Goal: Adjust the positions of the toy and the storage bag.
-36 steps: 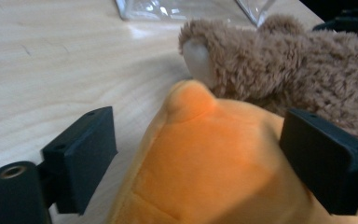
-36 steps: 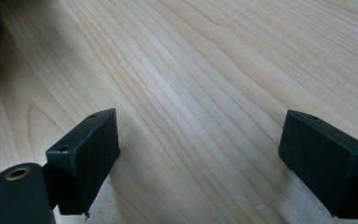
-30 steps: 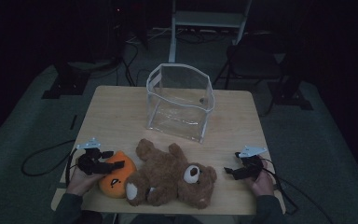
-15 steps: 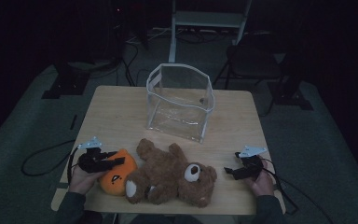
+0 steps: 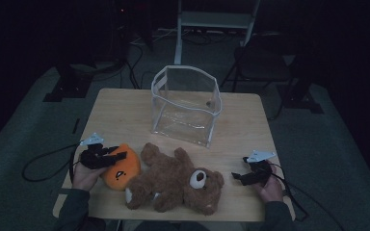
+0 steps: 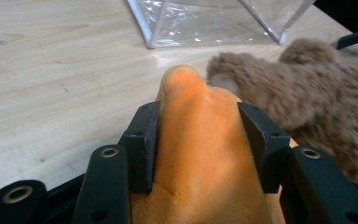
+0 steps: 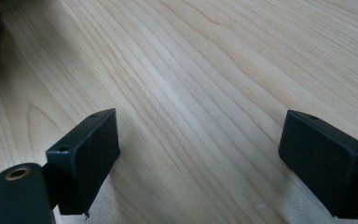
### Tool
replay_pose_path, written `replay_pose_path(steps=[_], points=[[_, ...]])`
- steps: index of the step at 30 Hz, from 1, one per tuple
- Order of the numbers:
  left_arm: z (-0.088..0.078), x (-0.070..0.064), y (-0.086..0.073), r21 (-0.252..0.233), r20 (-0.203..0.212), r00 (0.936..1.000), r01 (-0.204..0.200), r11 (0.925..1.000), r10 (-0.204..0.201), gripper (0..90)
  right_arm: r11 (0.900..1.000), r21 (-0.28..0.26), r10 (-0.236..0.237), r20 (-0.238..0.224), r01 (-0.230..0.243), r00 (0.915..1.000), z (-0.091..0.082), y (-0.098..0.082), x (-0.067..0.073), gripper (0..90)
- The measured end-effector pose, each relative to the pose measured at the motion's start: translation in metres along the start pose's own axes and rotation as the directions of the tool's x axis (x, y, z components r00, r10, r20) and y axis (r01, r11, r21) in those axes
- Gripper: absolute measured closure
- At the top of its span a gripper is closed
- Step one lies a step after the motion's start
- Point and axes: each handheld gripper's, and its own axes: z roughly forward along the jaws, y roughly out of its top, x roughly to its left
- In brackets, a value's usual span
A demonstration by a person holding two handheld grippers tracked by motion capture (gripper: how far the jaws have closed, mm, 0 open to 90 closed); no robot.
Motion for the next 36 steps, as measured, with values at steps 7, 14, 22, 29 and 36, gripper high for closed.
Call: replay_pose_path(steps=[7,14,22,29,36], points=[[0.003,0.011,0.015,-0.021,-0.050,0.9987,-0.004,0.9998,0.003,53.0,1.000,0.000,-0.002,0.000,0.002,1.0000,0.000,0.000,0.000,11.4],[0.008,0.018,0.025,-0.032,-0.076,0.9971,-0.009,0.9995,0.007,53.1,1.000,0.000,0.000,0.000,0.000,1.0000,0.000,0.000,0.000,11.5],[0.020,0.030,0.048,-0.055,-0.099,0.9951,-0.010,0.9984,0.005,53.3,1.000,0.000,0.000,0.000,0.000,1.0000,0.000,0.000,0.000,11.4],[0.034,0.040,0.070,-0.082,-0.109,0.9939,-0.023,0.9964,0.014,53.3,1.000,0.000,0.002,0.001,-0.002,1.0000,0.000,0.000,0.000,11.5],[0.049,0.049,0.090,-0.091,-0.137,0.9905,-0.023,0.9956,0.010,53.3,1.000,0.001,0.003,0.001,-0.003,1.0000,0.000,0.000,0.000,11.5]])
